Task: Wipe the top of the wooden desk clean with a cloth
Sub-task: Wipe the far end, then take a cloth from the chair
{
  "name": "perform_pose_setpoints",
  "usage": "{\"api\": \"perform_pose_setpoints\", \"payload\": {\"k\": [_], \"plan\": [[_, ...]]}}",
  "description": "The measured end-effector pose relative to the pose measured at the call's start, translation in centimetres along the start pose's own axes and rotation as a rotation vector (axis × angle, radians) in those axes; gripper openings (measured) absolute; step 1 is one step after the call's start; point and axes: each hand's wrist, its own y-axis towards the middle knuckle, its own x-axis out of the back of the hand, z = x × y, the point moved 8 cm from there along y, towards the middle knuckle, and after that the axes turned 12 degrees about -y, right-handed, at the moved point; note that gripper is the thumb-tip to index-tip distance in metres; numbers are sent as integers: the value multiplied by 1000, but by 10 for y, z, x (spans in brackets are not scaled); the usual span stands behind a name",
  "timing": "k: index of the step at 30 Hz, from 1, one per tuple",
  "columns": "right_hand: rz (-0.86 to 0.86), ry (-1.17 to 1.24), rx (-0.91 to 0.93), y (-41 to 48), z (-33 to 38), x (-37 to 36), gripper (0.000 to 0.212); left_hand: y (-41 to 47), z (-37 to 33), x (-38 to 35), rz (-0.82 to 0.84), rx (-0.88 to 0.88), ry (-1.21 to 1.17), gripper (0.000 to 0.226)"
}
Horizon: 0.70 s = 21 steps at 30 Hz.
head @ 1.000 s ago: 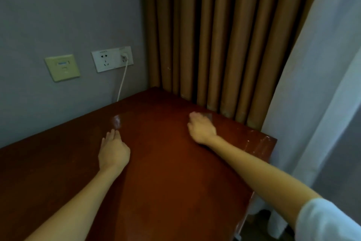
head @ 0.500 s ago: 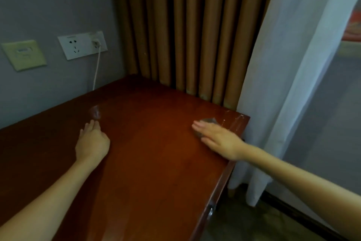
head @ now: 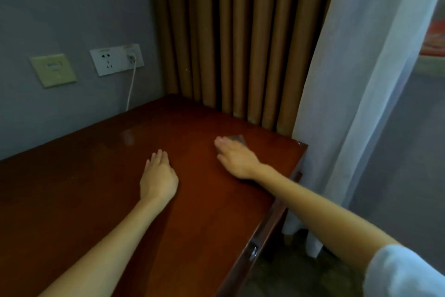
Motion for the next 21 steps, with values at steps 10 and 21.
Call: {"api": "perform_pose_setpoints", "payload": {"k": [10,21], "plan": [[-88,132,27,-123,-53,6,67,-5,-3,1,15,-29,-1,50],[101,112,-470,-11,-178,-7,49,-1,-1,-2,11,-10,12,52]]}}
